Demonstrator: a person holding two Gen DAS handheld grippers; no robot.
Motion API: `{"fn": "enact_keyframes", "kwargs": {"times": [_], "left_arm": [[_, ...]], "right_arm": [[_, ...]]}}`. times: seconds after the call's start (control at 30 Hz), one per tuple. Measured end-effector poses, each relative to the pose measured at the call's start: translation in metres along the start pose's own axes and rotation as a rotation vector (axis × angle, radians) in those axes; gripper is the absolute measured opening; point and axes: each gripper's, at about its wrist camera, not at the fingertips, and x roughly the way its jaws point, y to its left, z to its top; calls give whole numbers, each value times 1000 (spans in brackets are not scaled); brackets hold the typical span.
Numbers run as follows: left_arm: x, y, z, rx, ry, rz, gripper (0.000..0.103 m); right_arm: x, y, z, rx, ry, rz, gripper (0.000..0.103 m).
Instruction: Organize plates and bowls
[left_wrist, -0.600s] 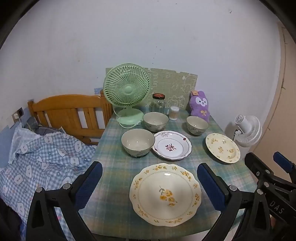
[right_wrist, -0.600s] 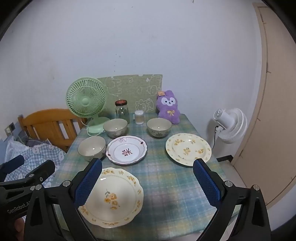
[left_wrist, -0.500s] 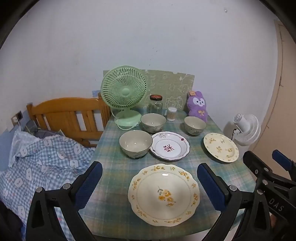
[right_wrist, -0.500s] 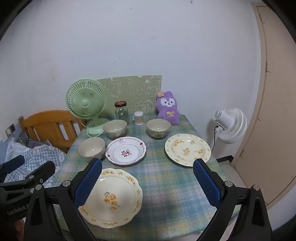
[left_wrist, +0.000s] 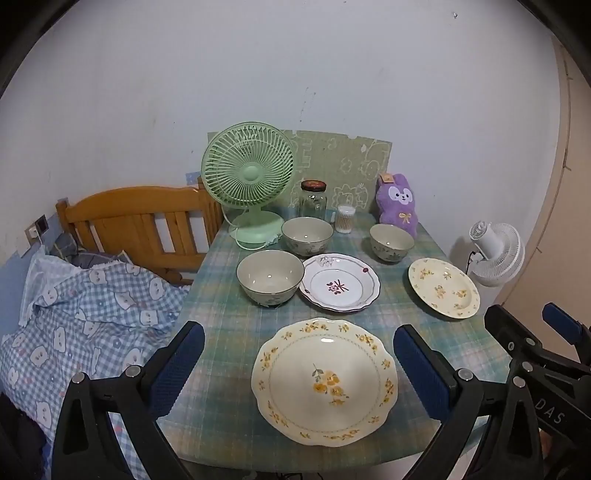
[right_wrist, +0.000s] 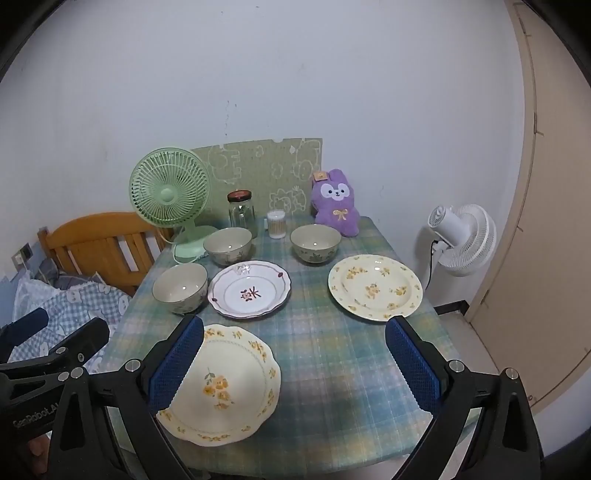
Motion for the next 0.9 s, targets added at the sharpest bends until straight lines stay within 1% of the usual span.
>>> {"fn": "enact_keyframes", "kwargs": {"times": [0.17,0.4,0.5,0.9], "left_arm": [[0,-3,-1,16,-31,3,102],[2,-8,-2,28,-51,14,102],[2,-7,-1,22,-48,21,102],[3,-8,-3,2,-53,40,101]], "right_arm": [[0,-3,-1,4,12,-4,100],[3,-7,-1,16,23,-9,100],[3,-8,-6,14,24,-7,100],[7,-6,-3,15,34,6,100]]}}
